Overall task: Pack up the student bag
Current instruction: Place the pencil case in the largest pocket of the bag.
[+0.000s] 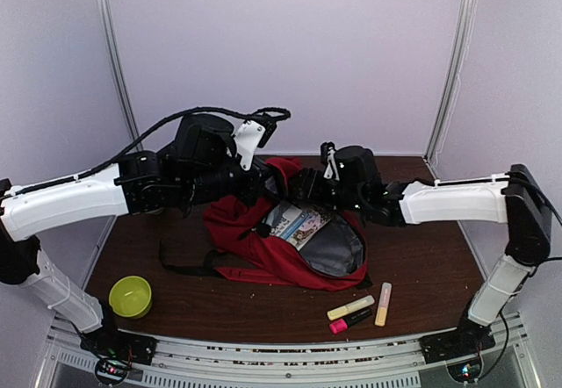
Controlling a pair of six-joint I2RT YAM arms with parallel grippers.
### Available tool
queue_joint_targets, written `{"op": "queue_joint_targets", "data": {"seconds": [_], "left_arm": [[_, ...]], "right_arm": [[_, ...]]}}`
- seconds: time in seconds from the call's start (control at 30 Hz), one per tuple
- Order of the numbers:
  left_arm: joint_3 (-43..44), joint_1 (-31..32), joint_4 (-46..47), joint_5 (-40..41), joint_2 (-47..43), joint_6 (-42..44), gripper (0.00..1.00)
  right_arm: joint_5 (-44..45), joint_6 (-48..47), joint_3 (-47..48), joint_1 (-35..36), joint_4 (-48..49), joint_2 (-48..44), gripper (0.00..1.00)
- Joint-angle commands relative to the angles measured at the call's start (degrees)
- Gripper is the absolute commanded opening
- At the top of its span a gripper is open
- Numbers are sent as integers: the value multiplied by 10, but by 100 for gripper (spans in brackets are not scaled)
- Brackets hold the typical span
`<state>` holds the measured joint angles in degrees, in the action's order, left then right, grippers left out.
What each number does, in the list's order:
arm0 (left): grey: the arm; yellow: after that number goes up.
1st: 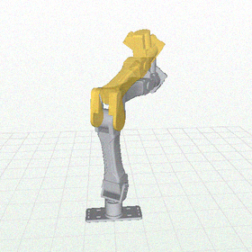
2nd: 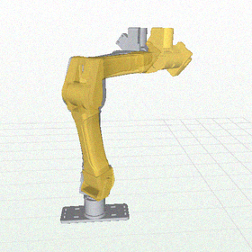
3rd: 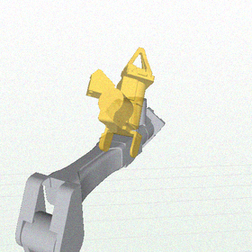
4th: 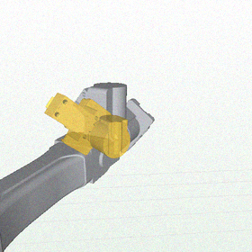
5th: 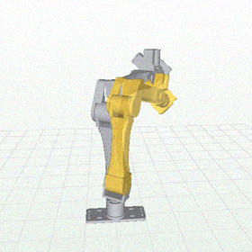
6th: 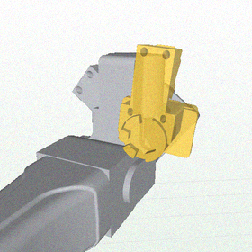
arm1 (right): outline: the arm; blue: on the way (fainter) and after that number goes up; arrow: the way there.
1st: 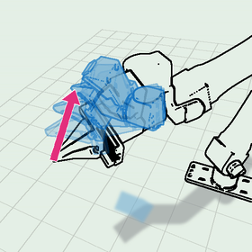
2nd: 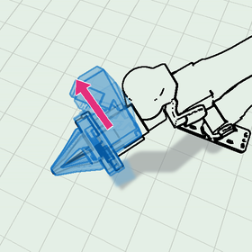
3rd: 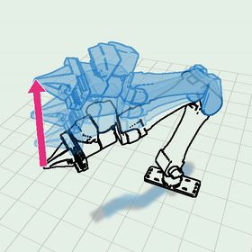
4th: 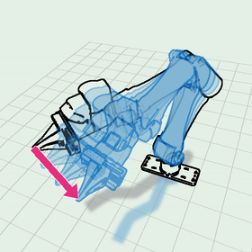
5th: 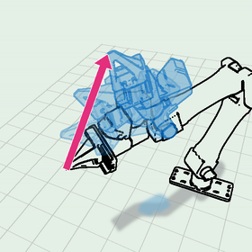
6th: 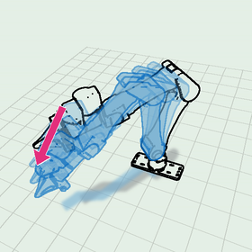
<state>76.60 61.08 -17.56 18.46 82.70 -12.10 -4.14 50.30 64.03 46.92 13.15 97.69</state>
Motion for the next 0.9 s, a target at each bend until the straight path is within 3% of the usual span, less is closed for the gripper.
{"op": "queue_joint_targets", "data": {"seconds": [0.0, 0.1, 0.17, 0.33, 0.43, 0.57, 0.87], "left_arm": [[-10, -4, 37, 19, -17, -11, 0], [-9, -4, 38, 15, -15, -11, 0], [-6, -4, 39, 12, -14, -9, 0], [3, -4, 41, 10, -20, -10, 0], [-2, -4, 38, 15, -33, -18, 0], [-12, -4, 48, -7, -46, -16, 0], [3, -3, 54, -52, -48, -13, 0]], "right_arm": [[-7, -155, -42, 1, -120, -116, 66], [-7, -210, -54, 0, -188, -160, 66], [-56, -229, -61, 0, -191, -167, 63], [-288, -157, -63, 2, -32, -94, 51], [-350, -91, -47, 5, 66, -18, 45], [-362, -51, -9, 6, 162, 64, 41], [-237, -26, 89, 4, 80, 189, 39]]}}
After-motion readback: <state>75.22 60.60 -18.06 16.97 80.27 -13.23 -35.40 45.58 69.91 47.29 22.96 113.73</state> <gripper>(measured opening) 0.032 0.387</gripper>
